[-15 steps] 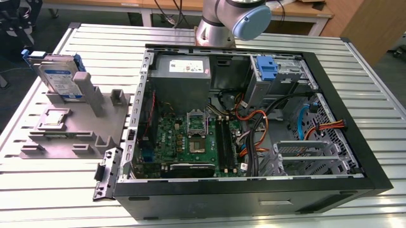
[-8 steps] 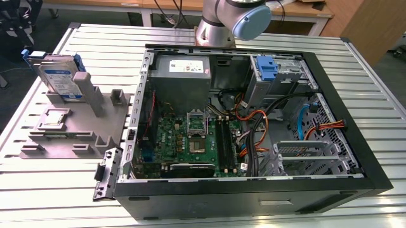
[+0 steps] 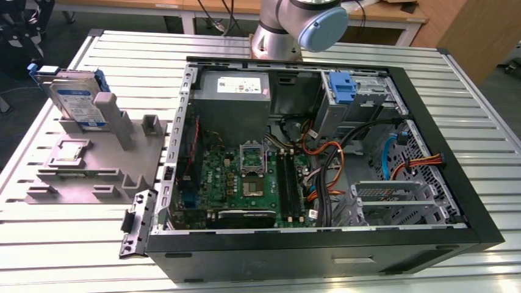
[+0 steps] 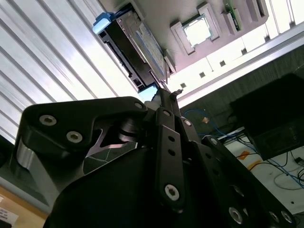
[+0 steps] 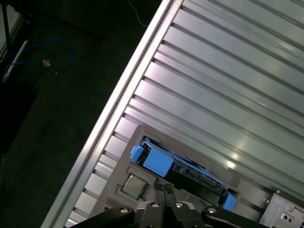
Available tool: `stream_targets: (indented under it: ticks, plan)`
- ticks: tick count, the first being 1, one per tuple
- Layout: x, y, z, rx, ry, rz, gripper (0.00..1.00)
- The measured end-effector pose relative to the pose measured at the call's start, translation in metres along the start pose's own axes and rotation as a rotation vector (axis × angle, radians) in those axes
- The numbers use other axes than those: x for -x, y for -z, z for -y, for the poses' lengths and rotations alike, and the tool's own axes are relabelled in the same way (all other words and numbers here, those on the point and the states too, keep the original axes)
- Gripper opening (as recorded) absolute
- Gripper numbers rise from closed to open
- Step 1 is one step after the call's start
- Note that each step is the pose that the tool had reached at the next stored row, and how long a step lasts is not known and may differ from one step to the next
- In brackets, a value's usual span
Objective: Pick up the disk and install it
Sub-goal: 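Pick up the disk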
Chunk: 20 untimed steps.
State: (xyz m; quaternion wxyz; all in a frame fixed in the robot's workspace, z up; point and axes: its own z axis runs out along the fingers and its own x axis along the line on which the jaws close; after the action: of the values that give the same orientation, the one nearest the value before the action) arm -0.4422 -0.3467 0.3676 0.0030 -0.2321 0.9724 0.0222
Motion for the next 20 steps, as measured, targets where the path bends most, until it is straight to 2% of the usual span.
stream_targets:
  ticks: [20]
  plan:
    - [0.0000,-0.0002,0.0000,0.0006,0.034,-0.0013,0.10]
